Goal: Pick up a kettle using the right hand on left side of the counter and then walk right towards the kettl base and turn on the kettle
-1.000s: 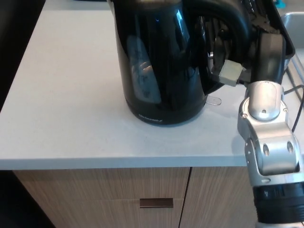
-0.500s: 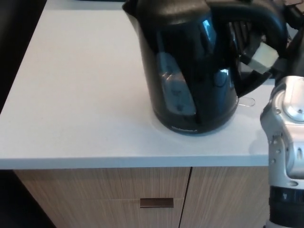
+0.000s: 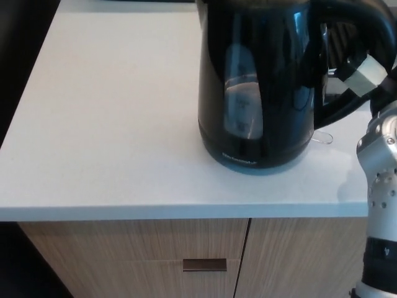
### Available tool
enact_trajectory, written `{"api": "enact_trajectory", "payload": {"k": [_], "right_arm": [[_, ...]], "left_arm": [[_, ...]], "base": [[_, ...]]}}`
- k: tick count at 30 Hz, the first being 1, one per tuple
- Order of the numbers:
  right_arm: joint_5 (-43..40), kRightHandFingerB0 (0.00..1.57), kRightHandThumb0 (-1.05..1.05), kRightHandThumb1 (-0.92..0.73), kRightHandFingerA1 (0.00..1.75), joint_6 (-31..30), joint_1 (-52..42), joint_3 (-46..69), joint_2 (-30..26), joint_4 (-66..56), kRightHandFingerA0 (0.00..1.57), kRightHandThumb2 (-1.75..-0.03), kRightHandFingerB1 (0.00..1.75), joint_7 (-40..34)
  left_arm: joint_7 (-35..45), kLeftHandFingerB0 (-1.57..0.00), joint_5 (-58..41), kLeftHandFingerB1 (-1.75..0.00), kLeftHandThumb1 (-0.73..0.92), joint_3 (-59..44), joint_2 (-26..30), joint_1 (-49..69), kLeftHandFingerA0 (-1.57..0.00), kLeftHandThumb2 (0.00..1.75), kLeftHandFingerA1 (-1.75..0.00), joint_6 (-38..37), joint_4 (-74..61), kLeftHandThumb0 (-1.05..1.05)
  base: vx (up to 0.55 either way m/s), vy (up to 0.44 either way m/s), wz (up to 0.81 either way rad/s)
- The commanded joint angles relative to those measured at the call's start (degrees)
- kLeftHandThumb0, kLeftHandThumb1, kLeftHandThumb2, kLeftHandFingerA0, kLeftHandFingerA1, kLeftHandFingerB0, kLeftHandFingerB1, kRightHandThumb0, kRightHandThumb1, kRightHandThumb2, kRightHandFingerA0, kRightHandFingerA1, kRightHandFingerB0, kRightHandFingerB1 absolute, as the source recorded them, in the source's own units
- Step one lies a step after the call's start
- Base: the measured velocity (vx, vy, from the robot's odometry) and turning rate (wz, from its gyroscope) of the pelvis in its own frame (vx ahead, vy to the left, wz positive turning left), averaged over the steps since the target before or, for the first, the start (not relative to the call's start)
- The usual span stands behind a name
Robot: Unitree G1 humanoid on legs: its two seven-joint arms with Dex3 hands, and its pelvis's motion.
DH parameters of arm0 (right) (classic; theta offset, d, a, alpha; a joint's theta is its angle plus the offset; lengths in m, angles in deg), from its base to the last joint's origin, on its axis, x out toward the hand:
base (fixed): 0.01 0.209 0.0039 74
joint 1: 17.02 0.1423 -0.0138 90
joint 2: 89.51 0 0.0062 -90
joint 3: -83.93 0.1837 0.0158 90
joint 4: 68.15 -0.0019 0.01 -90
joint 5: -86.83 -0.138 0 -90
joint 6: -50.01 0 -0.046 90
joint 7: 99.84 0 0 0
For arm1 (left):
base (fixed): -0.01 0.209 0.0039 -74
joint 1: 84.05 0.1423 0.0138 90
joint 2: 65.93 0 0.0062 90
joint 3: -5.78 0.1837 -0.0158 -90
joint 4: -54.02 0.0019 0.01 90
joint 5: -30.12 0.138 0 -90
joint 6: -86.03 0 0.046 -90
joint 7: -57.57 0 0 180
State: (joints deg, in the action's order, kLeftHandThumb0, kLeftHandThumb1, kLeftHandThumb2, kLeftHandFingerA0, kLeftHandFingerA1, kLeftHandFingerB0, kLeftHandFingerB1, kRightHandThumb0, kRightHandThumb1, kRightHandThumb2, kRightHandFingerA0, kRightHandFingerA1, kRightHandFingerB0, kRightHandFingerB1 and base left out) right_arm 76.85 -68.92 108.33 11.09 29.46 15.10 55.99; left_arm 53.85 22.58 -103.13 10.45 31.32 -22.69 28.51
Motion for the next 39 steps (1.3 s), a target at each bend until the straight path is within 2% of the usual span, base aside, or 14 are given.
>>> {"api": "enact_trajectory", "payload": {"k": [1,5,7,8,9,11,15,18,19,21,28,29,33,39], "right_arm": [[-21.35,0.79,-0.26,-0.46,1.75,1.44,12.37,5.17,14.42,-7.63,1.08,-1.44,1.73,-8.8],[-25.2,0.77,-0.3,-0.56,1.75,0.98,13.12,5.78,15.67,-8.45,1.09,-1.35,1.72,-11.89],[-29.85,0.73,-0.37,-0.67,1.75,-0.28,14.22,6.77,16.19,-9.76,1.08,-1.22,1.75,-14.48],[-31.17,0.73,-0.37,-0.67,1.75,-0.99,14.32,6.57,16.15,-10.66,1.08,-1.22,1.75,-14.78],[-31.64,0.78,-0.39,-0.5,1.75,-1.4,14.23,6.31,16.17,-11.35,1.13,-1.33,1.75,-15.04],[-33.69,0.7,-0.39,-0.63,1.75,-3.32,13.74,5.36,16.26,-14.01,1.05,-1.25,1.75,-15.96],[-35.02,0.66,-0.37,-0.68,1.75,-7.63,12.65,3.29,15.87,-20.1,1.04,-1.22,1.75,-19.04],[-38.68,0.65,-0.4,-0.84,1.75,-10.27,12.19,3.15,14.24,-24.0,1.04,-1.01,1.75,-21.63],[-39.61,0.65,-0.4,-0.71,1.75,-11.29,11.93,3.16,13.27,-24.91,1.02,-1.18,1.75,-21.71],[-42.09,0.6,-0.33,-0.65,1.75,-13.57,11.63,3.43,11.15,-26.92,1.01,-1.26,1.75,-22.92],[-46.02,0.58,-0.3,-0.64,1.75,-18.83,10.82,4.1,5.9,-29.65,1.01,-1.25,1.75,-23.9],[-46.64,0.55,-0.26,-0.63,1.75,-19.87,10.65,4.3,4.66,-30.0,1.0,-1.27,1.75,-23.79],[-48.16,0.55,-0.26,-0.63,1.75,-21.35,10.46,4.75,2.95,-30.52,1.0,-1.27,1.75,-24.09],[-50.63,0.72,-0.28,-0.57,1.75,-28.08,9.0,6.98,-5.59,-29.5,1.02,-1.33,1.75,-18.38]], "left_arm": [[-1.42,-0.76,0.99,-0.85,0.45,0.56,0.36,2.83,-0.87,1.06,-0.95,-3.88,-2.19,0.22],[-1.41,-0.76,0.93,-0.85,0.5,0.67,0.29,3.43,-0.84,1.0,-0.98,-3.58,-3.46,0.24],[-1.51,-0.77,1.14,-0.86,0.46,0.84,0.29,3.46,-0.87,1.09,-0.96,-3.76,-3.61,0.31],[-1.59,-0.77,1.12,-0.86,0.46,0.87,0.22,3.46,-0.87,1.09,-0.96,-3.53,-3.84,0.31],[-1.55,-0.75,0.96,-0.84,0.52,0.73,0.22,3.42,-0.82,1.0,-0.95,-3.43,-3.86,0.3],[-1.11,-0.75,0.75,-0.84,0.53,0.51,0.68,3.0,-0.82,1.0,-0.96,-3.51,-3.12,0.24],[-1.59,-0.77,1.69,-0.83,0.53,1.09,1.17,2.74,-0.84,0.95,-0.95,-4.17,-2.03,0.16],[-2.32,-0.77,2.54,-0.82,0.52,1.68,1.35,3.1,-0.85,0.91,-0.93,-4.71,-2.1,0.15],[-2.23,-0.76,2.35,-0.82,0.52,1.58,1.27,3.26,-0.83,0.9,-0.93,-4.42,-2.58,0.13],[-2.04,-0.77,1.74,-0.83,0.54,1.16,1.31,2.92,-0.84,0.9,-0.95,-3.2,-3.2,0.18],[-2.09,-0.79,1.89,-0.79,0.52,0.6,3.72,-2.5,-0.9,0.75,-0.88,-2.55,5.5,0.1],[-2.03,-0.81,1.89,-0.81,0.52,0.71,3.47,-2.0,-0.87,0.86,-0.9,-3.0,4.57,0.18],[-1.97,-0.81,1.91,-0.81,0.52,0.89,3.05,-1.13,-0.87,0.86,-0.9,-3.81,3.06,0.18],[-2.11,-0.8,2.34,-0.81,0.51,1.15,3.71,-1.38,-0.88,0.92,-0.91,-3.95,2.52,0.24]], "base": [[0.0,0.0,0.0],[0.0,0.0,0.0],[0.0,0.0,0.0],[0.0,0.0,0.0],[0.0,0.0,0.0],[0.0,0.0,0.0],[0.0,0.0,0.0],[0.0,0.0,0.0],[0.0,0.0,0.0],[0.0,0.0,0.0],[0.0,0.0,0.0],[0.0,0.0,0.0],[0.0,0.0,0.0],[0.0,0.0,0.0]]}}
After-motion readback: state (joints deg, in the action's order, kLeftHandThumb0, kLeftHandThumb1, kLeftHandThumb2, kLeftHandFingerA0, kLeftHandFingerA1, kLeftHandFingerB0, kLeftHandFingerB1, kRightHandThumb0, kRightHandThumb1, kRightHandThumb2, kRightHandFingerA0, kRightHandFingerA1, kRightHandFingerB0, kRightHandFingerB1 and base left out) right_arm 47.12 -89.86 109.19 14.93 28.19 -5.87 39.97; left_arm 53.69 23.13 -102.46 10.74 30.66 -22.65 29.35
